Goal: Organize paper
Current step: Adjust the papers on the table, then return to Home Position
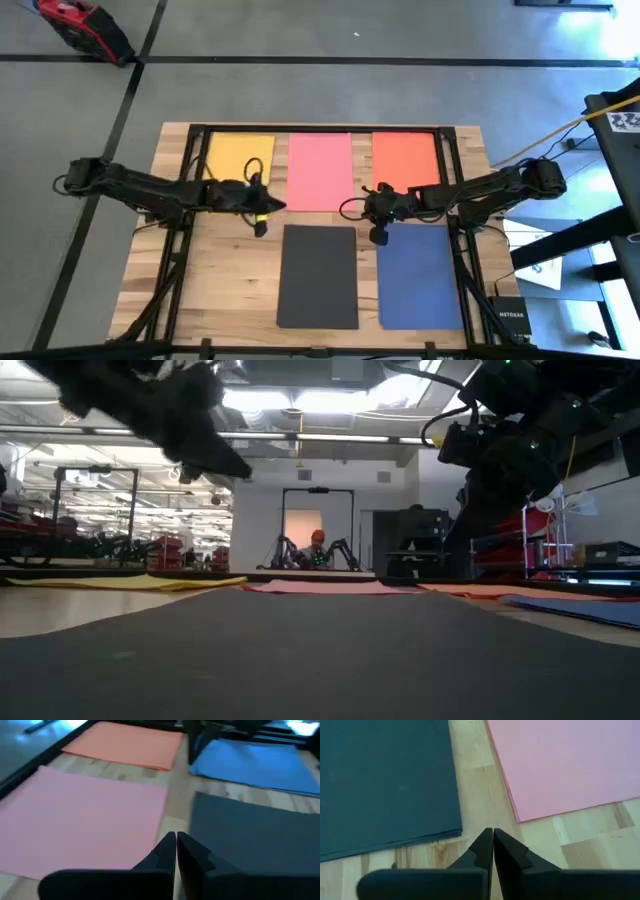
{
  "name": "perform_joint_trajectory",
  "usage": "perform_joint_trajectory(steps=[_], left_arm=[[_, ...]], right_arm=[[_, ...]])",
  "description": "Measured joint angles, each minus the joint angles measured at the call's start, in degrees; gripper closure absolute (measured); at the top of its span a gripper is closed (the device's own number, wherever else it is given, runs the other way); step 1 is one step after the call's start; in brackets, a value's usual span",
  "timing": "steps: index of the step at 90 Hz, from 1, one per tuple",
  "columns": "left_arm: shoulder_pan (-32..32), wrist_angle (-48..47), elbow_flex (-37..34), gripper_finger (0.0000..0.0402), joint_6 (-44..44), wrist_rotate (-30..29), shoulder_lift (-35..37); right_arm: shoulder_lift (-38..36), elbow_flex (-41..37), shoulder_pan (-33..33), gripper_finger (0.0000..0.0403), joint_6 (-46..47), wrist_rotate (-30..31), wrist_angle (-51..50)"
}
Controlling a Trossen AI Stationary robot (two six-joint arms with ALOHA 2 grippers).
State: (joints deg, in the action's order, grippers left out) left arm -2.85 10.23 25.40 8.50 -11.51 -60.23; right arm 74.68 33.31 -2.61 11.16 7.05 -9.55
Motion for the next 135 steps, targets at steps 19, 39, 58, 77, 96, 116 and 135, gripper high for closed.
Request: perform_joint_trajectory(steps=[19,39,58,77,96,116,135], left_arm=[[-4.55,4.95,-9.92,0.0402,3.82,-0.02,10.88],[-7.8,5.43,-16.8,0.0402,3.48,-0.07,24.63],[-10.23,4.21,-21.07,0.0402,1.52,2.09,37.21],[-11.48,-8.3,-21.52,0.0402,3.16,4.11,48.38],[-11.52,-14.4,-21.52,0.0402,1.57,3.91,59.31],[-11.54,-13.23,-22.72,0.0402,2.91,-0.36,60.04],[-11.8,-7.55,-24.86,0.0402,-1.04,-2.96,60.01]], right_arm=[[-7.24,-5.56,0.0,0.04,-0.68,0.43,5.51],[-21.35,-15.25,0.0,0.04,0.69,-2.67,17.88],[-35.67,-20.72,0.0,0.04,1.98,-4.13,17.44],[-49.9,-25.42,0.0,0.04,1.97,-5.57,16.79],[-63.1,-29.16,0.0,0.04,1.95,-7.51,12.84],[-74.65,-31.14,0.02,0.04,2.87,-6.92,6.76],[-74.49,-31.1,0.0,0.04,2.07,-7.74,5.56]])
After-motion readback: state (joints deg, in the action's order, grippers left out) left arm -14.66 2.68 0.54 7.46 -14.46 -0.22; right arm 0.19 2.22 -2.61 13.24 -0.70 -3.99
